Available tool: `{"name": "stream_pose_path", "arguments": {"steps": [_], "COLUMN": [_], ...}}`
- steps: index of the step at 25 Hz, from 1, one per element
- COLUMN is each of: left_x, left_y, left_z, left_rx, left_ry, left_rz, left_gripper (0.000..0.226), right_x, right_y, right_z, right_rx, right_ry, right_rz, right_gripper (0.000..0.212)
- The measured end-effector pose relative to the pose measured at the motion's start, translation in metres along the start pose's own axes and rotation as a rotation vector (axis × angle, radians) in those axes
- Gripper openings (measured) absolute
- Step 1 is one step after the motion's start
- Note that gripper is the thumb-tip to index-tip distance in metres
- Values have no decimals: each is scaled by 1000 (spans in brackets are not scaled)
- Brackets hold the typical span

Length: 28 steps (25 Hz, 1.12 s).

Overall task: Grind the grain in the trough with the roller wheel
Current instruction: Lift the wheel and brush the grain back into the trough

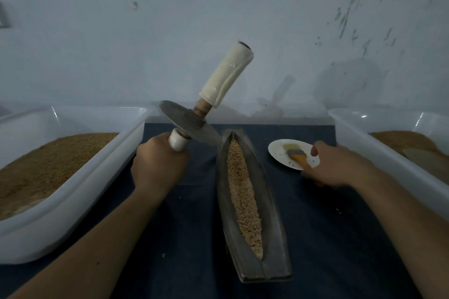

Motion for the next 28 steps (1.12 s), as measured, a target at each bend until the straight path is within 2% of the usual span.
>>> {"name": "stream_pose_path", "arguments": {"steps": [2,4,6,9,11,13,16,18,21,28], "left_x": [-1,-3,-5,-8,-10,-11,-13,-13,-12,-11], "left_y": [3,8,13,16,17,17,19,20,21,26], "left_z": [-6,-12,-18,-26,-29,-31,-34,-35,-35,-30], "left_rx": [54,90,91,122,146,168,206,222,203,187], "left_ry": [-42,-95,-134,-184,-196,-204,-227,-234,-212,-152], "left_rz": [-10,-33,-59,-61,-54,-58,-61,-73,-75,-109], "left_gripper": [15,14,13,12,12,12,10,9,9,13], "right_x": [-4,-7,-5,14,35,61,99,114,114,108], "right_y": [3,2,-5,-22,-32,-35,-24,-15,-5,3], "right_z": [1,0,-4,-19,-39,-67,-114,-134,-144,-144], "right_rx": [0,-35,-151,-450,-618,-686,-621,-550,-452,-357], "right_ry": [-28,-81,-184,-462,-642,-801,-1014,-1071,-1009,-860], "right_rz": [-37,23,210,518,624,666,614,574,501,323], "right_gripper": [68,52,30,20,15,16,30,32,39,21]}}
Point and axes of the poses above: each hand's wrist, its own x-axis away from the middle knuckle, its own y-axis out of the palm, z = x × y, the point moved 5 cm from there along -x, towards the middle knuckle, and after that the axes turned 15 degrees about -x, right-handed, at the moved point
